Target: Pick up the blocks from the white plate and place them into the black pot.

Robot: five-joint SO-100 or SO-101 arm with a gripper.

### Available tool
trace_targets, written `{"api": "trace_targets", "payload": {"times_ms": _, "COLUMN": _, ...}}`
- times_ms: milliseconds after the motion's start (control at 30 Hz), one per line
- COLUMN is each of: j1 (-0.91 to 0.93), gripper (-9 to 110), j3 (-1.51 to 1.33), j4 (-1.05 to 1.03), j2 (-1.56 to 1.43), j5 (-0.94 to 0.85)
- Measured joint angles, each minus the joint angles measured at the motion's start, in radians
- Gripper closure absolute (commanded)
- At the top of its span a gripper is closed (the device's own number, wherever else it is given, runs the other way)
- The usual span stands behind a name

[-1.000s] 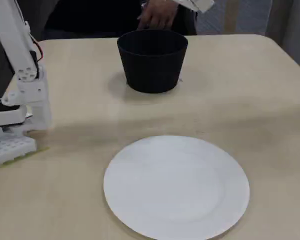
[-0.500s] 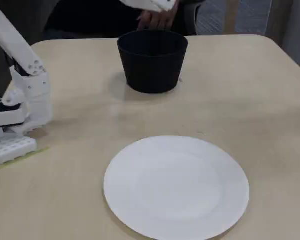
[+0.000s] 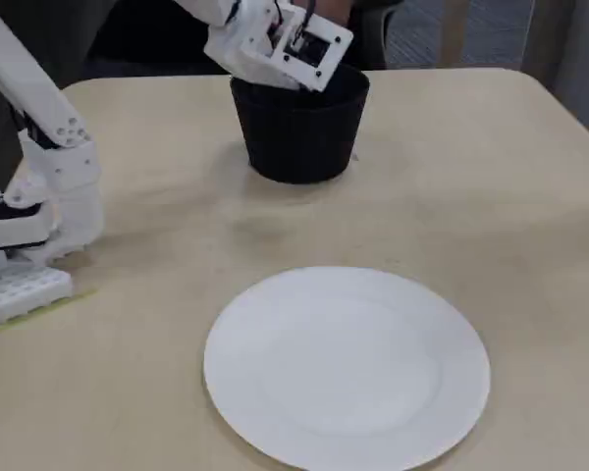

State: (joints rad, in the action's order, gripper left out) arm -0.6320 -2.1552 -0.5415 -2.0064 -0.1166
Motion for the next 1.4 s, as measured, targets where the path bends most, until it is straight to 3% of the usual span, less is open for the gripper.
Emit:
{"api": "trace_targets", "payload": {"times_ms": 200, "j1": 0.0, "gripper": 77, "j3": 0.0, "j4": 0.0, "j2": 0.0, "j5": -0.008}}
{"api": "trace_targets", "payload": {"times_ms": 333, "j1": 0.008, "gripper": 104, "j3": 0.0, "j4": 0.0, "j2": -0.04, "j5": 0.012}}
{"api": "trace_targets", "payload": {"times_ms": 567, "j1": 0.167, "gripper": 104, "j3": 0.0, "j4": -0.123, "j2": -0.21, "j5": 0.074}}
{"api": "trace_targets", "payload": {"times_ms": 900, "j1": 0.525, "gripper": 104, "j3": -0.063, "j4": -0.466, "j2": -0.604, "j5": 0.06}}
{"api": "trace_targets", "payload": {"times_ms": 1400, "j1": 0.571, "gripper": 104, "j3": -0.54, "j4": -0.56, "j2": -1.097, "j5": 0.018}}
